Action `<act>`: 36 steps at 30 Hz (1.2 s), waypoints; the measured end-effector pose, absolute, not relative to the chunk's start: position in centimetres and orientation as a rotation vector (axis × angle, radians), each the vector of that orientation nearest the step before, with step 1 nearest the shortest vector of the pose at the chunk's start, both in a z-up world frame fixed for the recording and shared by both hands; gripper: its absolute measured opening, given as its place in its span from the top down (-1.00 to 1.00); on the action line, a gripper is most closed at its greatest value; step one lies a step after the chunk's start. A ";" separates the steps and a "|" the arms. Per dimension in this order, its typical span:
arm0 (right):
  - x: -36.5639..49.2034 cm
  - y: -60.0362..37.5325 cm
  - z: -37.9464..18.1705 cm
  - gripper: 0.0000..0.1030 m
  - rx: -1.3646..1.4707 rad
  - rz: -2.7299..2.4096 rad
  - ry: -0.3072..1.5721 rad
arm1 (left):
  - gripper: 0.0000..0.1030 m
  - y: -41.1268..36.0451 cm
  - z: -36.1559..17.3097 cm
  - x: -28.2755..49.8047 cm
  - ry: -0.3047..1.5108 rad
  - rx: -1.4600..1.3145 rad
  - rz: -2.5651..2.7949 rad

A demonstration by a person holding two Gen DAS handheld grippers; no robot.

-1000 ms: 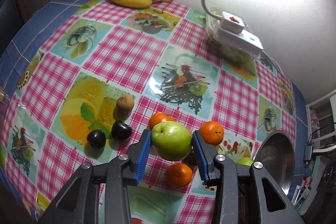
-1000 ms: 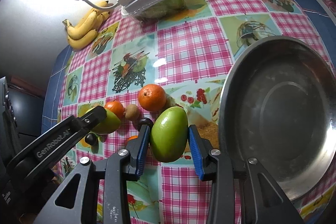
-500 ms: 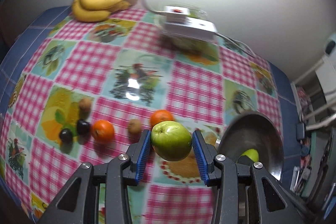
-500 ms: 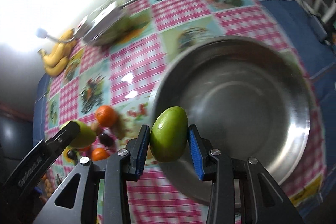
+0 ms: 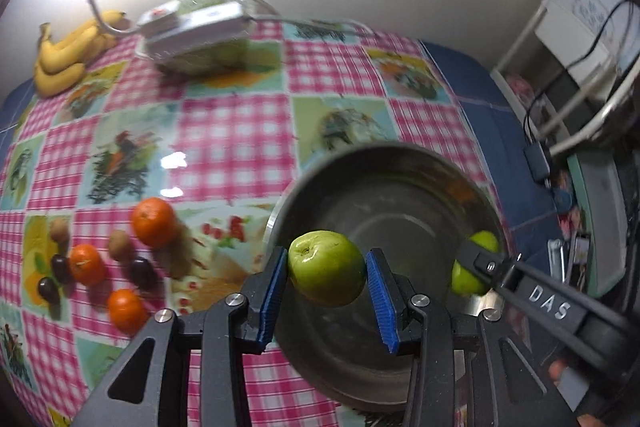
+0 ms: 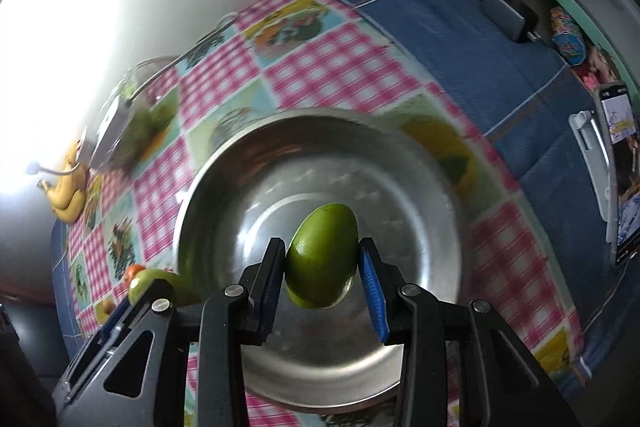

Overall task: Organize fruits
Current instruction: 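Carry both fruits into the steel bowl and open both tools to release them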

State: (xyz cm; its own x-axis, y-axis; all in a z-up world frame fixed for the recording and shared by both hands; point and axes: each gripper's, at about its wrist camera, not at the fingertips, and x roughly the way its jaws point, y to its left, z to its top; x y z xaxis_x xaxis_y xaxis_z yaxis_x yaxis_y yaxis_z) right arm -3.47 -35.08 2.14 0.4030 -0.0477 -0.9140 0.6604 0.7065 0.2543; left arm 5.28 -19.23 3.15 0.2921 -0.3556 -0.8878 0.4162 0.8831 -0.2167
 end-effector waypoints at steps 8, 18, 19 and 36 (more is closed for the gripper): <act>-2.9 -36.2 0.2 0.24 0.665 -0.511 1.099 | 0.16 -20.1 1.1 5.3 1.208 0.079 -0.515; -2.5 -36.5 -1.9 0.23 0.680 -0.506 1.136 | 0.16 -21.2 -0.5 5.6 1.240 0.102 -0.522; -2.4 -36.4 -1.9 0.23 0.678 -0.506 1.138 | 0.16 -21.2 -0.6 5.5 1.239 0.104 -0.521; -1.8 -36.4 -2.0 0.16 0.657 -0.497 1.167 | 0.15 -21.4 -0.8 5.8 1.241 0.104 -0.525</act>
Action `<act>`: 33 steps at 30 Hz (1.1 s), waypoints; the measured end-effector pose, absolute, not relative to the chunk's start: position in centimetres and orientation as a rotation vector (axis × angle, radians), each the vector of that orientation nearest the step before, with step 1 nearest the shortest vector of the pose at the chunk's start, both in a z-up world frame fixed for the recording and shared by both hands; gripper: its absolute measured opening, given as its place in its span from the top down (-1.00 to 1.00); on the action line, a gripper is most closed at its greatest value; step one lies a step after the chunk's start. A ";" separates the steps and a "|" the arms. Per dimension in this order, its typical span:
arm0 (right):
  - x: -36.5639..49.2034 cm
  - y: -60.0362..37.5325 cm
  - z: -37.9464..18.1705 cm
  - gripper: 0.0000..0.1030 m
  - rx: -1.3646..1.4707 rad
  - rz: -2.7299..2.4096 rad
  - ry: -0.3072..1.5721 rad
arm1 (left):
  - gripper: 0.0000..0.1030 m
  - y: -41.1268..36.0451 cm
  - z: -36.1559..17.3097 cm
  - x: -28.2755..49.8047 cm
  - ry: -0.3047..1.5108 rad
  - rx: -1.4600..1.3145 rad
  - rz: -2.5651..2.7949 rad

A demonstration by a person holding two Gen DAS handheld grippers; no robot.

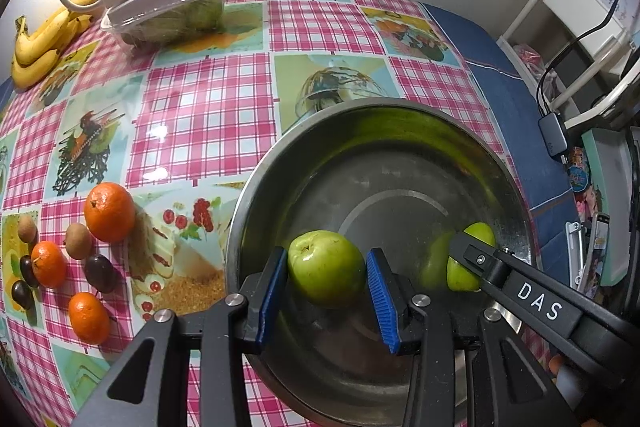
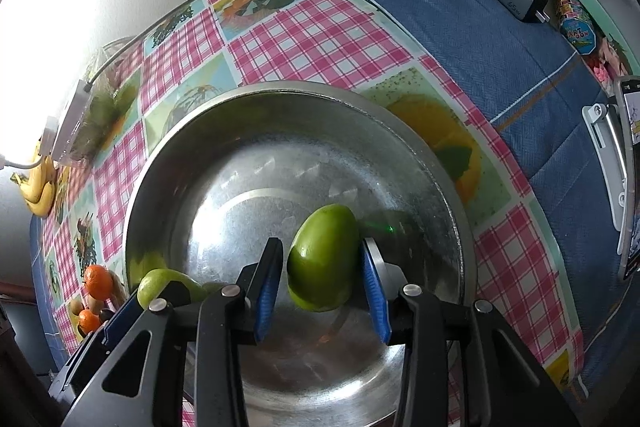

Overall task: Organize fruits
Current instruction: 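Carry both fruits into the steel bowl and open both tools to release them, then withdraw both open tools from the bowl back toward the fruits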

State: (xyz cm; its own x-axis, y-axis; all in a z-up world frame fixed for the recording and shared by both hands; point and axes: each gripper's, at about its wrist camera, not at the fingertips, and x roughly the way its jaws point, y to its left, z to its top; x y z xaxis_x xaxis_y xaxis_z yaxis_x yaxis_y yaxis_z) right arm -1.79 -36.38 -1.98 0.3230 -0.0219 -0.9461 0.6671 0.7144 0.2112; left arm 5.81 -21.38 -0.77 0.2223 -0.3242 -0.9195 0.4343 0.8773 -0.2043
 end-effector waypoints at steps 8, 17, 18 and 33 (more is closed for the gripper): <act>-1.7 -36.3 -1.5 0.02 0.633 -0.503 1.151 | 0.09 -21.1 -0.2 6.0 1.228 0.098 -0.525; -2.2 -36.0 0.9 -0.08 0.595 -0.508 1.102 | 0.04 -20.2 2.7 6.0 1.172 0.087 -0.514; -2.3 -36.0 1.4 -0.08 0.590 -0.508 1.094 | 0.04 -20.0 3.0 6.0 1.168 0.085 -0.506; -2.2 -35.4 2.7 -0.07 0.551 -0.515 1.118 | -0.11 -16.6 3.2 7.6 1.176 0.080 -0.331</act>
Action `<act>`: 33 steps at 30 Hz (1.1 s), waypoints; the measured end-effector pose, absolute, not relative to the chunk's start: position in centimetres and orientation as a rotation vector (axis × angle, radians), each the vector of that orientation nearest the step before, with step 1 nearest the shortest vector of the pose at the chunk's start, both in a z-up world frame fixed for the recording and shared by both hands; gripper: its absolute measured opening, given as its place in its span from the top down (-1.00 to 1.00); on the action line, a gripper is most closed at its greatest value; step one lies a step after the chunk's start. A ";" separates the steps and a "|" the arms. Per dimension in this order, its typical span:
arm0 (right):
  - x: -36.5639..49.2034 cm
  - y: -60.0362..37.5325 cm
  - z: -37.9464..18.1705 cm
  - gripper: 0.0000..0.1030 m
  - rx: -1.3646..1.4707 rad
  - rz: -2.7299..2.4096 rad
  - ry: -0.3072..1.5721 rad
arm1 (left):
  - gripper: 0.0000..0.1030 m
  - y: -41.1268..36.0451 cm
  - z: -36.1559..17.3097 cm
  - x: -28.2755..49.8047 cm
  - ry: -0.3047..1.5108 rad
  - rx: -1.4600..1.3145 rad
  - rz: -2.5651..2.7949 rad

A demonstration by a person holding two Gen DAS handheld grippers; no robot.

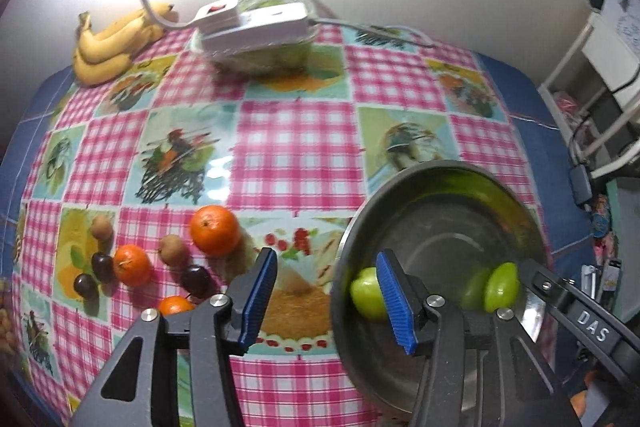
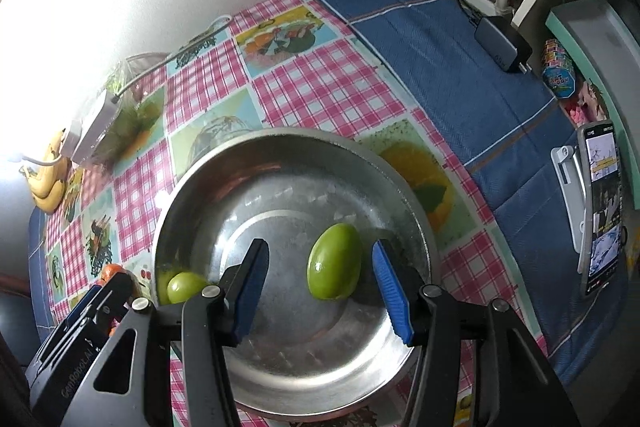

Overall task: Organize fruits
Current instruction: 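Withdraw both open tools from the bowl back toward the fruits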

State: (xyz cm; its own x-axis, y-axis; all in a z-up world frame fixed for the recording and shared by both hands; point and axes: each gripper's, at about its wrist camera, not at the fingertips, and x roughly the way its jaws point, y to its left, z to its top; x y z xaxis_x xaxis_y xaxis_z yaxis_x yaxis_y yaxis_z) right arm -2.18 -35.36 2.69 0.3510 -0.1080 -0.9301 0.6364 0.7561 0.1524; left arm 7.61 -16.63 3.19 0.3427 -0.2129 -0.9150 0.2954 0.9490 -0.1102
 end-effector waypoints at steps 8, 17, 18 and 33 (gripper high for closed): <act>-1.9 -35.3 1.5 -0.33 0.543 -0.520 1.146 | -0.41 -15.4 1.2 8.3 1.227 0.098 -0.239; -1.6 -35.1 0.5 -0.73 0.539 -0.519 1.165 | -0.70 -14.4 -0.4 8.9 1.255 0.114 -0.146; -1.6 -35.1 0.3 -0.74 0.538 -0.520 1.170 | -0.75 -14.3 -0.5 9.0 1.256 0.114 -0.142; -1.2 -35.0 -0.3 -0.97 0.503 -0.528 1.196 | -1.00 -13.5 -0.9 9.5 1.244 0.106 -0.111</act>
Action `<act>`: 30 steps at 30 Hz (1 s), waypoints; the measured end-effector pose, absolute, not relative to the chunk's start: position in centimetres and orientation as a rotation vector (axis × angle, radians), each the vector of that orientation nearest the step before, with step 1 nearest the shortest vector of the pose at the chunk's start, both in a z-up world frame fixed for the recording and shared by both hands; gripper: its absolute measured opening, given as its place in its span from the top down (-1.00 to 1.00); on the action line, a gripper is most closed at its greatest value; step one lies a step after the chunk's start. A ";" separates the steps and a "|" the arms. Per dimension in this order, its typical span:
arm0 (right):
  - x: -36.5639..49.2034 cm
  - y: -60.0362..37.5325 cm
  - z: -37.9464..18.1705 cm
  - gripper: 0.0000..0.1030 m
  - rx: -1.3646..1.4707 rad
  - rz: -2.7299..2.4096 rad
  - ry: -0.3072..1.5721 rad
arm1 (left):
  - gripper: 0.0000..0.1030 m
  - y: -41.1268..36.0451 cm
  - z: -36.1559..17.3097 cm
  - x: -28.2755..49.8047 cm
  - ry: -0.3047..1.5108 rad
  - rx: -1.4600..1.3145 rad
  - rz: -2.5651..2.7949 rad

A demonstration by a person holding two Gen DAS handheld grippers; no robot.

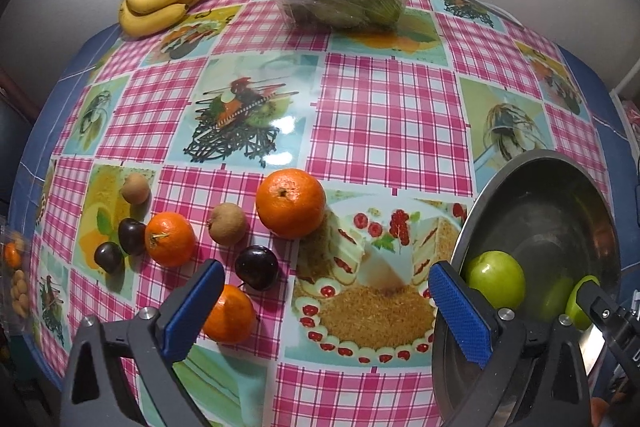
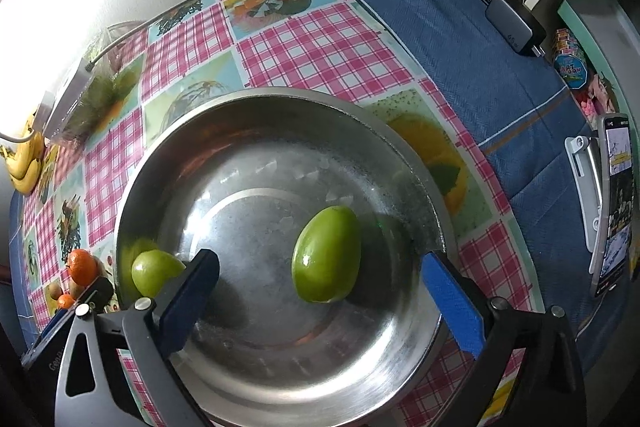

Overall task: Organize fruits
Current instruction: 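Withdraw both open tools from the bowl back toward the fruits, then grasp the dark plum with the left tool while the right tool approaches a tangerine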

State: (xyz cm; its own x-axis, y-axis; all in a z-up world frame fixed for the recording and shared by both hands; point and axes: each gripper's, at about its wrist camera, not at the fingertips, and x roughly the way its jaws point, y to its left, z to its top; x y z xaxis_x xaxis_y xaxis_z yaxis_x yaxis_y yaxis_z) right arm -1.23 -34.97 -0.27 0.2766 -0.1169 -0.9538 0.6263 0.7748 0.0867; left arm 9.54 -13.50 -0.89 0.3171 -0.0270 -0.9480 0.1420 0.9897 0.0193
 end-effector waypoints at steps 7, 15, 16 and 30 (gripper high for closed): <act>-1.2 -34.9 0.3 -0.97 0.523 -0.505 1.168 | -1.00 -13.3 -0.2 9.5 1.225 0.102 -0.130; -0.8 -33.8 1.0 -0.97 0.505 -0.489 1.161 | -1.00 -12.1 0.8 9.2 1.214 0.092 -0.141; -0.9 -33.7 1.1 -0.97 0.502 -0.486 1.159 | -1.00 -11.9 0.9 9.2 1.211 0.091 -0.141; 0.9 -29.6 2.2 -0.97 0.433 -0.420 1.140 | -1.00 -6.2 2.7 10.1 1.175 0.019 -0.105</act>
